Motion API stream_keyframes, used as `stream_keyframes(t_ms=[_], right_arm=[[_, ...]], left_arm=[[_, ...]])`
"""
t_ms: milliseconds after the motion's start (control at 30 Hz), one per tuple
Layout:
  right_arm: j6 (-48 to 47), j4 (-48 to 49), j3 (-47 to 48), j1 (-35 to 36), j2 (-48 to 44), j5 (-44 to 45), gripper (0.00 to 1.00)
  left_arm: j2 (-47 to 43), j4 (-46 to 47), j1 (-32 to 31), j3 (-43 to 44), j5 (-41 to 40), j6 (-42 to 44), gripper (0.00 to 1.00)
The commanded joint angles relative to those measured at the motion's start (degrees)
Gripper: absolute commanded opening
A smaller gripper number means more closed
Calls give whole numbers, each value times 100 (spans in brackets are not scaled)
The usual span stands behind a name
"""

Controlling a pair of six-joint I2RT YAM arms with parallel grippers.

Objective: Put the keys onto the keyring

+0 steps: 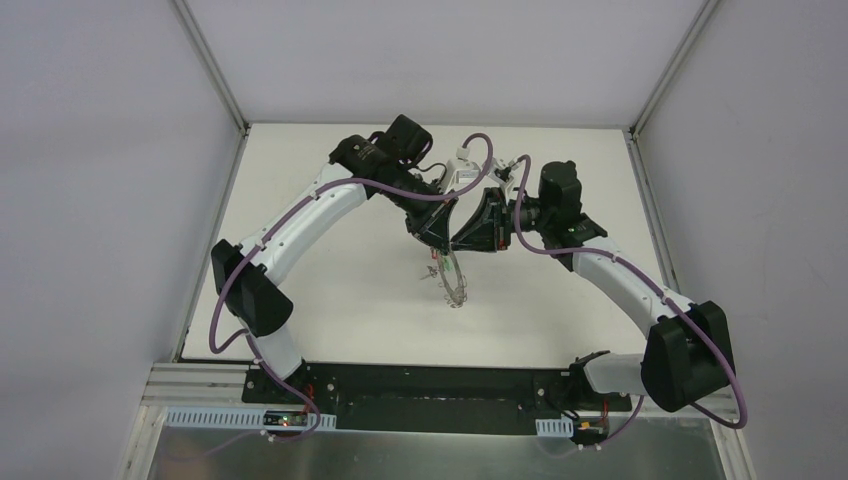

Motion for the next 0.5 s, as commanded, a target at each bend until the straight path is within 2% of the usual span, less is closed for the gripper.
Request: stream_keyframes(t_ms=[0,200,467], right_arm=[[23,314,20,28,-24,-127,18],[23,314,18,28,-13,-172,0],[23,314,18,-39,-99,-200,0]], left_arm=[[-53,45,-46,-23,226,-16,0],[-72,62,-46,-18,209,-15,0],[-119,130,-37,-70,134,46,0]])
